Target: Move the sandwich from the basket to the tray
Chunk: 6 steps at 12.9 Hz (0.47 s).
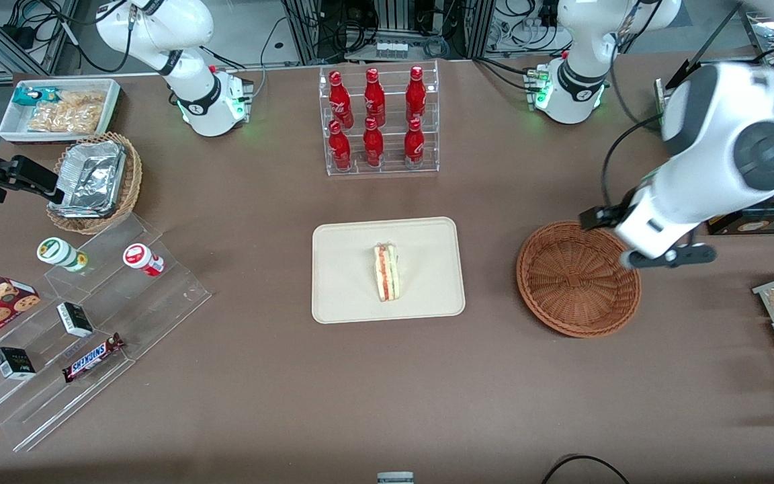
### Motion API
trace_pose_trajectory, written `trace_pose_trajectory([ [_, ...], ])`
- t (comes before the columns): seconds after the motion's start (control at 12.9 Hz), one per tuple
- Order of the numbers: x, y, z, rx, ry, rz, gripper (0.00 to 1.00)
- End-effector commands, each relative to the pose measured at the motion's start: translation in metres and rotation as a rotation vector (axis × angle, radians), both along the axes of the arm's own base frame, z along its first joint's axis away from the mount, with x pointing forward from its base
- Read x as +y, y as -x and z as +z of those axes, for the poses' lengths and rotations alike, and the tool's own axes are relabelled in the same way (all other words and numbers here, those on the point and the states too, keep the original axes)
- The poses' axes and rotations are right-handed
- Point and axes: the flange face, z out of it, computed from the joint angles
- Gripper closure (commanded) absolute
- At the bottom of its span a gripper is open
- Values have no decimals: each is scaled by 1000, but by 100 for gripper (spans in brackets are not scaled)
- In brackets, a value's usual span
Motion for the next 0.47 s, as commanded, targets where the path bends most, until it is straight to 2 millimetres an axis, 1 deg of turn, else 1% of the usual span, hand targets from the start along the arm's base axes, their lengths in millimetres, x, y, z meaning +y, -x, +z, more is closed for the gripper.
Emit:
trace_pose_trajectory([
  [0.0,15,19,30,-30,5,-84,0],
  [0.16,20,24,47,-55,12,-133,0],
  [0.23,29,22,58,-76,14,-133,0],
  [0.39,38,21,68,-101,12,-142,0],
])
